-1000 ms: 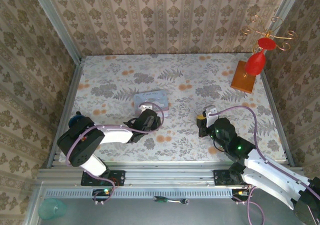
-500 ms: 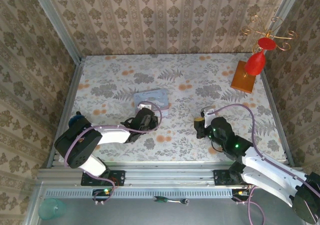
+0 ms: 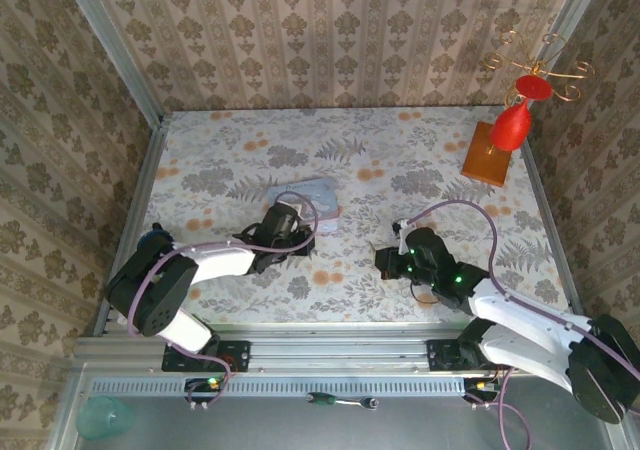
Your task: Unlock the padlock with the key
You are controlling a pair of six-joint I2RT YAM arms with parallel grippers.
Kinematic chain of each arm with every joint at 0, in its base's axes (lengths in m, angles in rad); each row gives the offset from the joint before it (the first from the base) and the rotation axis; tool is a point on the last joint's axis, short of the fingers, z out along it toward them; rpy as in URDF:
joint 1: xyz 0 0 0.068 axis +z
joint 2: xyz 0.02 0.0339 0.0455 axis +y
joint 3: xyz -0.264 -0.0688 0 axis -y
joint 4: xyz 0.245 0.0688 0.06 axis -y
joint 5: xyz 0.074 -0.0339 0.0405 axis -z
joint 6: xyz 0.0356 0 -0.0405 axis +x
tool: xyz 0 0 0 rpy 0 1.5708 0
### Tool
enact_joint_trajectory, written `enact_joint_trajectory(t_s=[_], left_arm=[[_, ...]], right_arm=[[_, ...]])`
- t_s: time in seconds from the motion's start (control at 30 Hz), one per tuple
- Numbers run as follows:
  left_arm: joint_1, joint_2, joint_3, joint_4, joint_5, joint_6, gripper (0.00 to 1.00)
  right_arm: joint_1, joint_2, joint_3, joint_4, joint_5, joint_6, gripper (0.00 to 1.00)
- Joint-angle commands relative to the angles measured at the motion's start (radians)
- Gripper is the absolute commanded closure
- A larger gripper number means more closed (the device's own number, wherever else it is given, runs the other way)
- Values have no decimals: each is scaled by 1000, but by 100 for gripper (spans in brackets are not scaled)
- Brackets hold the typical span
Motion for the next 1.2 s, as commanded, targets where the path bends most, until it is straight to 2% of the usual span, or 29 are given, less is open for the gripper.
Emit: enact_joint_trajectory(t_s=[0.0, 0.23, 0.63, 1.03, 1.17], left_arm=[[32, 4, 50, 9, 143, 45, 91], [86, 36, 61, 99, 285, 69, 94], [115, 11, 2, 186, 387, 9, 95], [130, 10, -25, 271, 446, -62, 96], [135, 33, -37, 338, 486, -100, 97]], right_arm=[[11, 56, 15, 95, -90, 135, 100], [34, 174, 15, 201, -98, 224, 100], [88, 394, 54, 433, -156, 337, 100], [89, 527, 75, 600, -218, 355, 100], [74, 557, 62, 705, -261, 360, 100]])
